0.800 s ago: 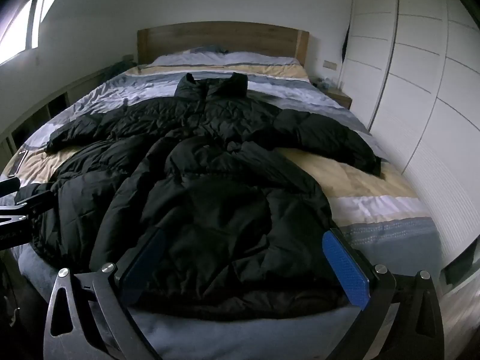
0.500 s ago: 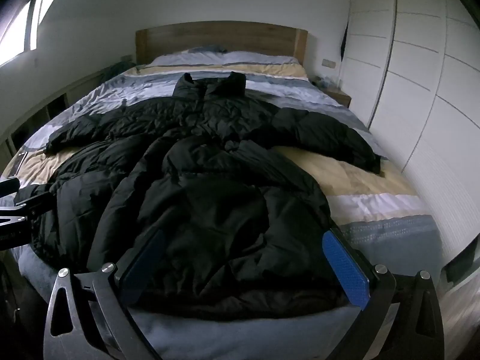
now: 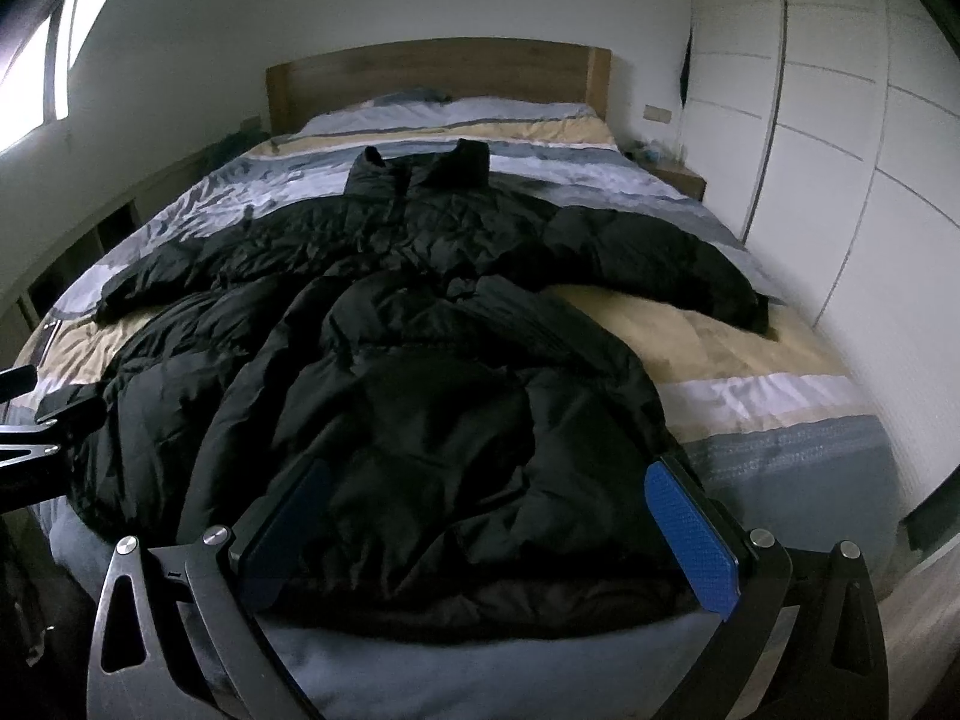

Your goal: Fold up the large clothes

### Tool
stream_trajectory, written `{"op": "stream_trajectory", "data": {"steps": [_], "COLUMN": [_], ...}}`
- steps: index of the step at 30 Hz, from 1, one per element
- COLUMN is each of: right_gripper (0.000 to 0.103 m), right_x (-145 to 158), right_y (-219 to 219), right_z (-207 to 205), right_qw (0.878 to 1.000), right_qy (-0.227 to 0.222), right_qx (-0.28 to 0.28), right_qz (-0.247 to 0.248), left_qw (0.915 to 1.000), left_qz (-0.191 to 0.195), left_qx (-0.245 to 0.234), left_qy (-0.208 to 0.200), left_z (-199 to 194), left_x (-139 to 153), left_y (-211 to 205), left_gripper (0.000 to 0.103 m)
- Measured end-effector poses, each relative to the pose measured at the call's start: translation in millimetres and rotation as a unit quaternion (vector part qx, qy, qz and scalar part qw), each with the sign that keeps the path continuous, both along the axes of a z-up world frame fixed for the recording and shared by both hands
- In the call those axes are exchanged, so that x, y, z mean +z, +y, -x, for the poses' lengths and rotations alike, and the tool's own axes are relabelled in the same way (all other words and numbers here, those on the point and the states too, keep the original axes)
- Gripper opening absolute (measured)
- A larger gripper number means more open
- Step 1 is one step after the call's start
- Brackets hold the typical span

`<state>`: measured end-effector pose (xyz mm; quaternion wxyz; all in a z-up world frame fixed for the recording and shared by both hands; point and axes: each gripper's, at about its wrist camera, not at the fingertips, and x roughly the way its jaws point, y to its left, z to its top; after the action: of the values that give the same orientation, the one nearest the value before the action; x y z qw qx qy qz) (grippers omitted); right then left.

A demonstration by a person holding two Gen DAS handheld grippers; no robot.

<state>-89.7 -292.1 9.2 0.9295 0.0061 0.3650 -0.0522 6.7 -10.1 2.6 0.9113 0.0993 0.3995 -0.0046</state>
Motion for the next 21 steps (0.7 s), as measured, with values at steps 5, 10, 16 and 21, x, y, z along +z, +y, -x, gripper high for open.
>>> {"op": "stream_trajectory", "data": {"steps": [5,10,16,21], "right_gripper": [0.103,0.103,0.103,0.103], "right_x": [-1.6,-3.0,-3.0,-3.5], "right_y": [-3.0,-1.2,2.7,5.5], "right_z": [-3.7,-6.3,-9.6,-13.5], "right_qw": [1.0,1.0,1.0,1.0], "right_qy": [0.008,0.013,0.016,0.02], "right_qx": [-0.006,-0.006,-0.001,0.003], "right_qz": [0.003,0.007,0.015,0.015], "left_qw": [1.0,0.9998,0.9995,0.9992], "left_qz": [0.01,0.019,0.029,0.031], "left_qx": [0.0,-0.003,-0.006,-0.01], "left_qy": [-0.001,0.004,0.013,0.022], "left_z": [-2.3,-5.5,-11.5,-16.1], "left_x": [1.3,0.9,-1.4,-4.3], "left_y": [4.2,7.8,11.8,13.2], "left_gripper": [0.1,0.1,0.1,0.1]}}
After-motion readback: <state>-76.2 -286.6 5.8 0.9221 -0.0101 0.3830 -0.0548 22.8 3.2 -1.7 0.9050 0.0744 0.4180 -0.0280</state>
